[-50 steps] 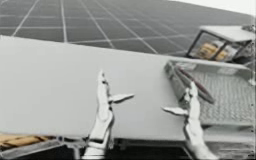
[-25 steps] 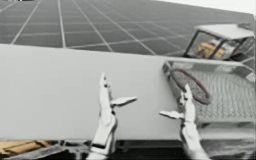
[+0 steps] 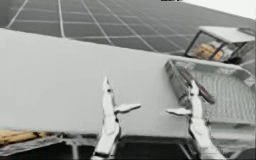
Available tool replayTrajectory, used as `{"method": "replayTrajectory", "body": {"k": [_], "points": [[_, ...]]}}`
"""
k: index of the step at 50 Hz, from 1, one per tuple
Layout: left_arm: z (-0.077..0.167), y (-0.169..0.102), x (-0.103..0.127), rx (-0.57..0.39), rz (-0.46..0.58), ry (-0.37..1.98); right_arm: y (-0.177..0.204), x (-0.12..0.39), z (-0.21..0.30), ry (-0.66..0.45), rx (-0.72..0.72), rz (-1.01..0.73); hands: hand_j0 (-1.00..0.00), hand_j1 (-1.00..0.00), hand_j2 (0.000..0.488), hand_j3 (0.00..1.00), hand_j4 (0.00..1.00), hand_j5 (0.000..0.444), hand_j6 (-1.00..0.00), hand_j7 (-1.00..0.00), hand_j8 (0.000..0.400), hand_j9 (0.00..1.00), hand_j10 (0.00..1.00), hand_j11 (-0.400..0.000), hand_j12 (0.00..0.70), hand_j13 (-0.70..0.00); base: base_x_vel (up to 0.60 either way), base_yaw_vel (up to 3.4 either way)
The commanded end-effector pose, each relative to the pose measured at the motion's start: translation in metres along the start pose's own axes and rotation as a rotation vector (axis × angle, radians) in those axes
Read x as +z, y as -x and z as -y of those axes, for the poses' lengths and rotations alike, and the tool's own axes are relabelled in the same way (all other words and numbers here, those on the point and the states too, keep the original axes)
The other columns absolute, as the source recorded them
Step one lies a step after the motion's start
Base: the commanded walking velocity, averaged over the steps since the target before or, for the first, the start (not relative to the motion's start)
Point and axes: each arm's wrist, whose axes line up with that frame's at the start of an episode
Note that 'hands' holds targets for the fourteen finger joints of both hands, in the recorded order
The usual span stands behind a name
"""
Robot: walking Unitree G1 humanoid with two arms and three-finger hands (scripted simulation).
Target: Pick up and drop off the object
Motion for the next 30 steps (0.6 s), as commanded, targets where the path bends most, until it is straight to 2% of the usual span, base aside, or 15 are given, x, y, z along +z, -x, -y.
{"method": "replayTrajectory", "body": {"k": [1,8,10,11,13,14,16,17,18,25,26,27,28,29,30], "points": [[0.015,0.003,-0.006,-0.026,-0.011,-0.005,-0.050,0.031,0.050,0.289,-0.089,0.036,0.00,0.00,0.000,0.00,0.00,0.000,0.00,0.00,0.000,0.00,0.00,0.000,0.000,0.000,0.00,-0.12],[-0.007,0.000,-0.012,0.014,-0.045,0.000,-0.118,0.028,0.018,0.485,0.196,-0.026,0.00,0.00,0.000,0.00,0.09,0.046,0.00,0.00,0.000,0.00,0.00,0.000,0.000,0.000,0.00,-0.09],[-0.009,0.000,-0.021,0.041,-0.044,0.010,-0.120,0.043,0.012,0.505,0.295,-0.022,0.00,0.00,0.000,0.52,1.00,0.242,0.00,0.00,0.000,0.00,0.00,0.000,0.000,0.000,0.00,-0.04],[-0.010,0.002,-0.010,0.035,-0.051,0.006,-0.122,0.034,0.011,0.509,0.297,-0.012,0.00,0.00,0.000,0.97,1.00,0.017,0.00,0.00,0.000,0.00,0.09,-0.037,0.000,-0.065,0.00,-0.04],[-0.011,0.005,-0.013,0.035,-0.026,0.011,-0.122,0.039,0.008,0.500,0.285,-0.034,0.00,0.00,0.000,0.97,1.00,0.014,0.00,0.00,0.000,0.52,1.00,-0.400,0.000,-0.700,0.00,-0.03],[-0.013,0.005,-0.002,0.034,-0.038,0.000,-0.115,0.038,0.008,0.466,0.283,-0.047,0.00,0.00,0.000,0.96,1.00,0.018,0.00,0.00,0.000,0.97,1.00,-0.400,0.000,-0.700,0.00,-0.03],[-0.017,0.002,-0.003,0.017,-0.025,-0.005,-0.112,0.039,0.013,0.416,0.260,-0.051,0.00,0.00,0.000,0.00,0.00,0.000,0.00,0.00,0.000,0.97,1.00,-0.400,0.000,-0.700,0.00,-0.03],[-0.009,0.008,0.004,-0.006,-0.026,0.001,-0.113,0.044,0.021,0.412,0.253,-0.063,0.00,0.00,0.000,0.00,0.00,0.000,0.00,0.00,0.000,0.96,1.00,-0.400,0.000,-0.700,0.00,-0.04],[-0.003,0.009,-0.002,-0.013,-0.014,-0.004,-0.124,0.037,0.023,0.386,0.248,-0.113,0.00,0.00,0.000,0.00,0.00,0.000,0.00,0.00,0.000,0.00,0.13,-0.052,0.000,-0.090,0.00,-0.04],[0.005,0.013,-0.006,-0.009,-0.050,-0.023,-0.173,-0.003,-0.001,0.275,0.296,-0.311,0.00,0.00,0.000,0.00,0.00,0.000,0.00,0.00,0.000,0.00,0.00,0.000,0.000,0.000,0.00,-0.04],[0.003,0.018,-0.009,-0.006,-0.055,-0.030,-0.164,-0.008,-0.017,0.257,0.310,-0.322,0.00,0.00,0.000,0.08,0.31,0.114,0.00,0.00,0.000,0.00,0.00,0.000,0.000,0.000,0.00,-0.03],[0.001,0.015,-0.015,-0.008,-0.063,-0.017,-0.172,-0.013,-0.018,0.259,0.314,-0.330,0.00,0.00,0.000,0.89,1.00,0.056,0.00,0.00,0.000,0.00,0.00,0.000,0.000,0.000,0.00,-0.03],[0.007,0.014,-0.014,0.001,-0.066,-0.023,-0.169,-0.018,-0.014,0.256,0.316,-0.335,0.00,0.00,0.000,0.97,1.00,0.015,0.00,0.00,0.000,0.00,0.00,0.000,0.000,0.000,0.00,-0.03],[0.006,0.012,-0.019,-0.017,-0.074,-0.027,-0.169,-0.017,-0.017,0.258,0.302,-0.328,0.00,0.00,0.000,1.00,1.00,0.002,0.00,0.00,0.000,0.08,0.31,-0.123,0.000,-0.216,0.00,-0.04],[0.013,0.011,-0.018,-0.018,-0.063,-0.025,-0.171,-0.015,-0.014,0.246,0.291,-0.314,0.00,0.00,0.000,1.00,1.00,0.000,0.00,0.00,0.000,0.89,1.00,-0.400,0.000,-0.700,0.00,-0.04]]}}
